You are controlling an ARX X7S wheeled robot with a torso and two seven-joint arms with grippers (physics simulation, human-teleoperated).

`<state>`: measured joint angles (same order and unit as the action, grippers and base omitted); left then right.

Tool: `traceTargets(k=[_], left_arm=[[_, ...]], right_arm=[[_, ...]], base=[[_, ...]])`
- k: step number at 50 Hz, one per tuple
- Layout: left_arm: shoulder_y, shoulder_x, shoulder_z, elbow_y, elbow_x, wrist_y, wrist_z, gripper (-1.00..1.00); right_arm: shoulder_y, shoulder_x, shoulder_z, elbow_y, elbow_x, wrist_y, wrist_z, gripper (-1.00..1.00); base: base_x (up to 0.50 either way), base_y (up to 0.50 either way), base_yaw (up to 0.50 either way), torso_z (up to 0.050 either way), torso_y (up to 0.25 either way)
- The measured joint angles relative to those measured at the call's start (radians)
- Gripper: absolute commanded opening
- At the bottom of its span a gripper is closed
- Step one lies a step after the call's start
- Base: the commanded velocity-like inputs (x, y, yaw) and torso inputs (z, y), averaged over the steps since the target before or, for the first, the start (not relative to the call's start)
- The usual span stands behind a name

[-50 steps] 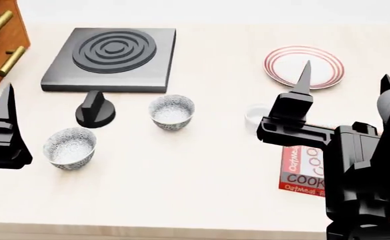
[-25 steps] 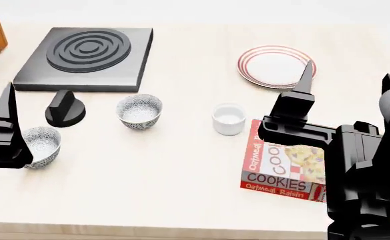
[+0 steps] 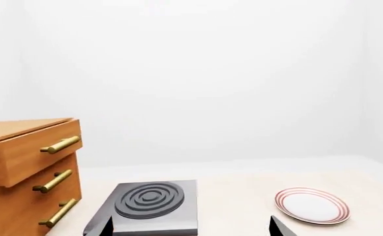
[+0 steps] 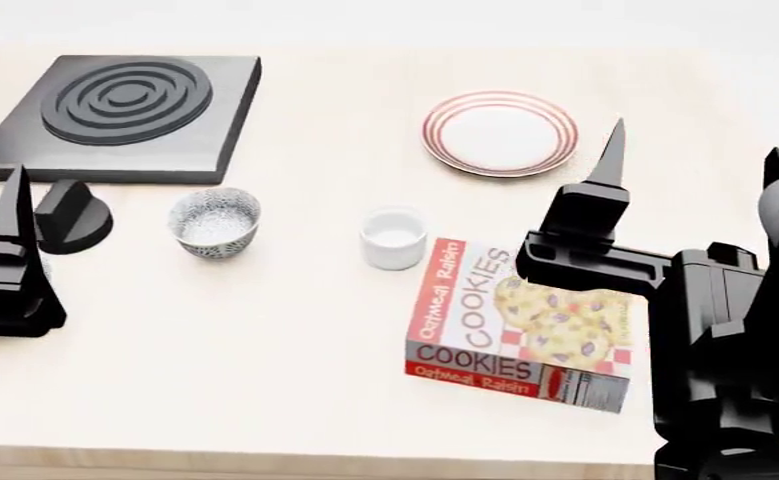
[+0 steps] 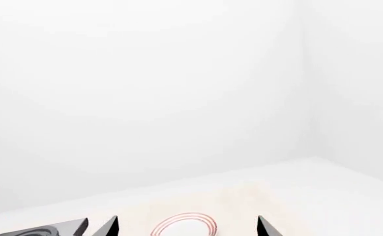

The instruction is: Pick the akita bowl next to the ramekin and place it on the plate.

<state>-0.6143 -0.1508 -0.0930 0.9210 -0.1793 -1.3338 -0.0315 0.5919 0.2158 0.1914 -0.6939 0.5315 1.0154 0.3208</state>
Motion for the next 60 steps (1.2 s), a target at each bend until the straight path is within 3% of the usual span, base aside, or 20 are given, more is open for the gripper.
traceTargets(k=[60], left_arm=[[-0.001,-0.012,0.000,-0.001,-0.040,-0.001,-0.029,1.00]], right_arm=[[-0.007,0.019,-0.010,0.010,0.029,-0.026,0.027,1.00]], base=[[0.00,-0.22,0.00,0.000,0.000]])
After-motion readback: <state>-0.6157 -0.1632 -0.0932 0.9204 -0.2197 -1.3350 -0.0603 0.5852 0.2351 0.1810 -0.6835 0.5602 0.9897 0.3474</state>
